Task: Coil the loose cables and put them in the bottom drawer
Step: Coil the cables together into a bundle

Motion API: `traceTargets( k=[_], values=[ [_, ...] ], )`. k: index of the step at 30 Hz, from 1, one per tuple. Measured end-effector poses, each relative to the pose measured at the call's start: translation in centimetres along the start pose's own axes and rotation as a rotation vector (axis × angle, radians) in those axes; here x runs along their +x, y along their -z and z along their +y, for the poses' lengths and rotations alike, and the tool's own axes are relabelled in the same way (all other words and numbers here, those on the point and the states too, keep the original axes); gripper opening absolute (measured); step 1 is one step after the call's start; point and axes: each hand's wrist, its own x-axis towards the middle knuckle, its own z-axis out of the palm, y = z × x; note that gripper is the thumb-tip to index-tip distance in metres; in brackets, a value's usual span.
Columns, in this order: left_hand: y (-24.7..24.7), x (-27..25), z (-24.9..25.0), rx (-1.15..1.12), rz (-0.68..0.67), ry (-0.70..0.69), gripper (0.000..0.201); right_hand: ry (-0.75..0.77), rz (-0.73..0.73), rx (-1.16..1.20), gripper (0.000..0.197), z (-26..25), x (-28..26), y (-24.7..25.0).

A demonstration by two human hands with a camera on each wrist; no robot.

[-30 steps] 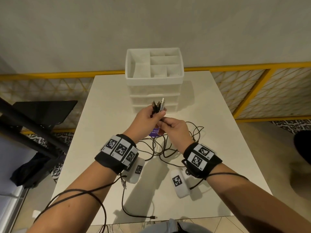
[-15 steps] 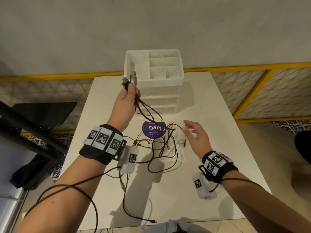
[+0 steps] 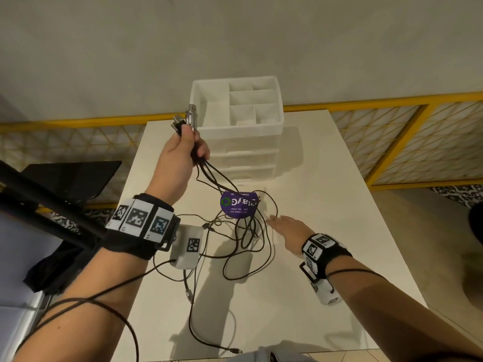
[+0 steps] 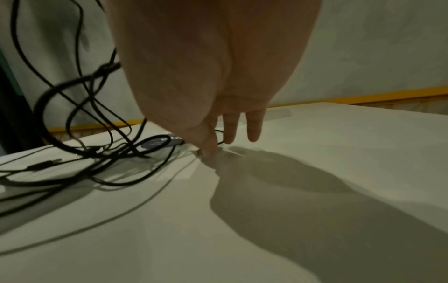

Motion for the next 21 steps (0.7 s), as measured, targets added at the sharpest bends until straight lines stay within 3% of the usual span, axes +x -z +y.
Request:
traceTargets(
  k=[2, 5, 14, 21],
  values=[
    [0.5, 0.2, 0.9, -0.057, 0.012, -0.003, 0.035, -0.002, -0.022, -0.055, 0.073, 0.4, 0.2, -0.2],
    [1.6, 0.6, 2.4, -0.104, 0.056, -0.020, 0.037, -0.031, 0.071, -0.026, 0.052, 1.3, 0.5, -0.6],
    [2.2, 3.1, 6.5, -0.277, 0.211, -0.149, 0.041, -0.376, 0.158, 0.242, 0.025, 4.7, -1.0, -0.8],
    [-0.5, 3.5, 9.1, -0.250, 0.141, -0.272, 0.040, -0.521, 0.195, 0.320, 0.040, 5.9, -2.0, -0.6]
  ],
)
